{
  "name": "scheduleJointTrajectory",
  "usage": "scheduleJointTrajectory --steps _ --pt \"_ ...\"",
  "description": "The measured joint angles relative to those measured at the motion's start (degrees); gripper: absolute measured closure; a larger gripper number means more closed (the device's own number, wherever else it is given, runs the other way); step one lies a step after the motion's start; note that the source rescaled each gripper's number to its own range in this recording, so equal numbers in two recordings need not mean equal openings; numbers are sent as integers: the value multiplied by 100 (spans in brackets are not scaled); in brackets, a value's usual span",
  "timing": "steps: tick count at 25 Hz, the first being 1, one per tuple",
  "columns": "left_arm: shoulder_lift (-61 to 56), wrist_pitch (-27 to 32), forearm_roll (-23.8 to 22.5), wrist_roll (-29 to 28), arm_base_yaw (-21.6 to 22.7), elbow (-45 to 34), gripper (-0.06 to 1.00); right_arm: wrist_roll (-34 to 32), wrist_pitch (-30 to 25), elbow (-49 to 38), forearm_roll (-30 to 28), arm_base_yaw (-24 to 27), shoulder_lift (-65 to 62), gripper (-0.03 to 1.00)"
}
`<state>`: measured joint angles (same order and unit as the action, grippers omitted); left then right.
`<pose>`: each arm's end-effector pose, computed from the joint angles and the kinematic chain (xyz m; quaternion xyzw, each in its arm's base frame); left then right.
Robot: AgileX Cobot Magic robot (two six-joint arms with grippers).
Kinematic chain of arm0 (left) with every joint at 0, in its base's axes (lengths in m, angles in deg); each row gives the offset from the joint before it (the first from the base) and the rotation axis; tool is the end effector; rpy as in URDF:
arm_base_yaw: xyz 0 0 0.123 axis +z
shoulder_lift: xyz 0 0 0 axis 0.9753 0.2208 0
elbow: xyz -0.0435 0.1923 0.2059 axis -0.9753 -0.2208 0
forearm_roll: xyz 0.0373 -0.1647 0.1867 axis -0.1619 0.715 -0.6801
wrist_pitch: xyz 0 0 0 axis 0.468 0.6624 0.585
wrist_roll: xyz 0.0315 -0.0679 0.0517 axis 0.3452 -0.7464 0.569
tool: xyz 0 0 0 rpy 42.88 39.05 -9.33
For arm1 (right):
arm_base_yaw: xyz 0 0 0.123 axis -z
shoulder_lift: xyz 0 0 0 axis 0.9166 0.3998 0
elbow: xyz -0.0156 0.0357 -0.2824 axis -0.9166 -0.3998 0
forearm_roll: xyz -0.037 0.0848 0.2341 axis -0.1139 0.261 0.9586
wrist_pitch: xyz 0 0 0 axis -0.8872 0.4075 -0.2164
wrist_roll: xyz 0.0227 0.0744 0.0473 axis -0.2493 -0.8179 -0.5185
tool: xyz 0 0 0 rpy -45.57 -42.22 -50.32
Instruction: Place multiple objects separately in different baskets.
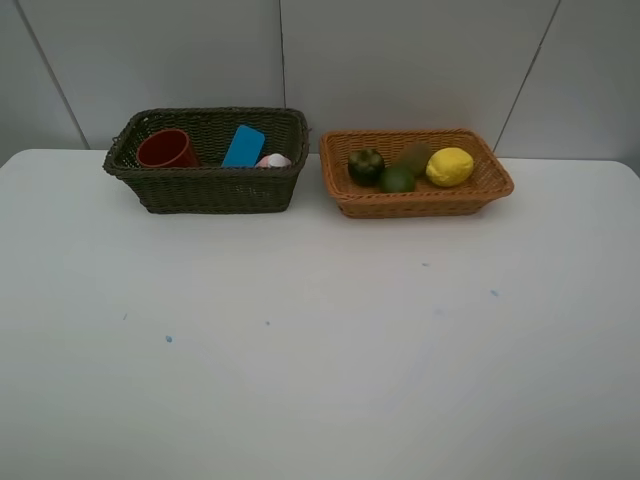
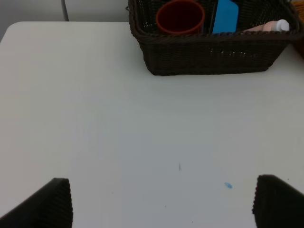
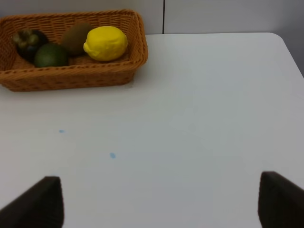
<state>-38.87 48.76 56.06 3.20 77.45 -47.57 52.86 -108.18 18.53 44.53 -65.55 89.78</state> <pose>-0.0066 -0.0043 0.2772 -0.0163 0.8524 -0.0360 0.5215 -0.0090 -0.0067 0.2841 0.0090 0.8467 -0.0468 0.5299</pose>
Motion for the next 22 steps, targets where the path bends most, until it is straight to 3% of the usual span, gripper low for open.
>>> scheduleJointTrajectory --steps 22 --pt "0 0 0 0 0 0 -3 0 0 0 0 0 0 9"
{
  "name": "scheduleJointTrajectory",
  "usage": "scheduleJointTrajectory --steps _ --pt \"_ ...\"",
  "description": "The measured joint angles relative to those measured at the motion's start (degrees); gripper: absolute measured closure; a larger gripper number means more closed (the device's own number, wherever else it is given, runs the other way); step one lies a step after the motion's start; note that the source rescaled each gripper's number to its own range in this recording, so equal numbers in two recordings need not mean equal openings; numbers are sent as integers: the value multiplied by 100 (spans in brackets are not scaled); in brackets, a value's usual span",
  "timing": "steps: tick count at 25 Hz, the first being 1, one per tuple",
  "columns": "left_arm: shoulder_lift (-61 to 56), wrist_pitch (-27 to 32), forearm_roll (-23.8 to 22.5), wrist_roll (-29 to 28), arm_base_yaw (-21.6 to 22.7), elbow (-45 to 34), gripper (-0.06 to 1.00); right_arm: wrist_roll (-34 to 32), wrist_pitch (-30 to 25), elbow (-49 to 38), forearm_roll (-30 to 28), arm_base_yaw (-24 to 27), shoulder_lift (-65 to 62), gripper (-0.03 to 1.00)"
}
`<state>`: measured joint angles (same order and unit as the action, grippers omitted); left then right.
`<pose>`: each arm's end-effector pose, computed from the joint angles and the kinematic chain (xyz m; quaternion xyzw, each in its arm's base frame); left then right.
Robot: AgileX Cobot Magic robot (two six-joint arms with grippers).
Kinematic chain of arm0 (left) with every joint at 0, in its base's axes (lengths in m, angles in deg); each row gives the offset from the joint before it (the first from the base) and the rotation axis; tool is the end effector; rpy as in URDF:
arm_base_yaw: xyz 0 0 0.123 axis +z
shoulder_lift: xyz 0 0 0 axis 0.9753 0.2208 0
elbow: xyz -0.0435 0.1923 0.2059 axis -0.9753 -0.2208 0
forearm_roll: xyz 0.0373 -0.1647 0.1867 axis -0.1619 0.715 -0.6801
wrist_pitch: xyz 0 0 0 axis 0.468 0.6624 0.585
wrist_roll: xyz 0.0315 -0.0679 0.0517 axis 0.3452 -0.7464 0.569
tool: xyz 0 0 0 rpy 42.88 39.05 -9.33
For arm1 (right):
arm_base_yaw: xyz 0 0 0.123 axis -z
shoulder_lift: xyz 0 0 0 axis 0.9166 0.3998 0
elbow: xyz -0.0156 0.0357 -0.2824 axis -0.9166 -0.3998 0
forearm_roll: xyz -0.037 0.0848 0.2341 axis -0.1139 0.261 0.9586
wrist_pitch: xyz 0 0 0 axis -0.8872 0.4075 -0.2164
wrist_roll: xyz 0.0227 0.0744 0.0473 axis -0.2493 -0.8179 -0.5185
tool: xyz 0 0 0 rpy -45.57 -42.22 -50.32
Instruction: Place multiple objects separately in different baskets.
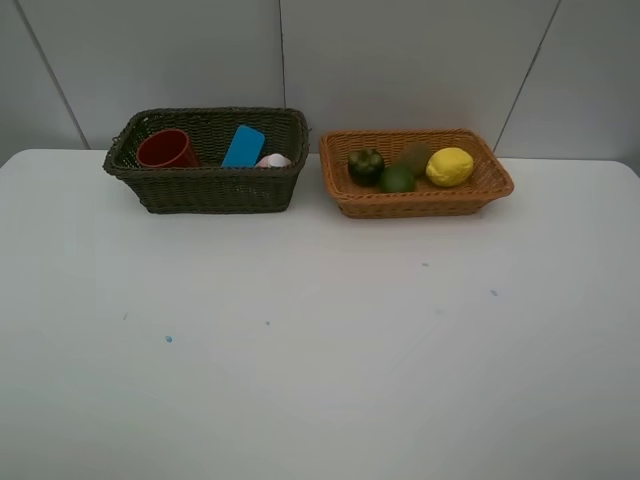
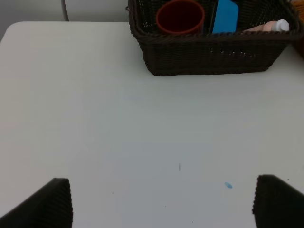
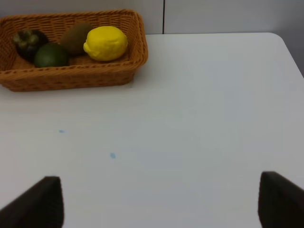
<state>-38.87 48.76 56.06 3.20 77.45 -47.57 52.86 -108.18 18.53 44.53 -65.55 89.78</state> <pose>-0.0066 -0.0043 0.2772 -0.0163 0.8524 -0.0360 0.5215 -0.0090 -0.0067 0.2841 0.0090 0.8467 -0.0468 0.5299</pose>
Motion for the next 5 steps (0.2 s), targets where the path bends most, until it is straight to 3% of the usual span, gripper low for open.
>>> scheduleJointTrajectory --steps 5 --pt "0 0 0 -4 0 0 -3 0 0 0 0 0 0 9"
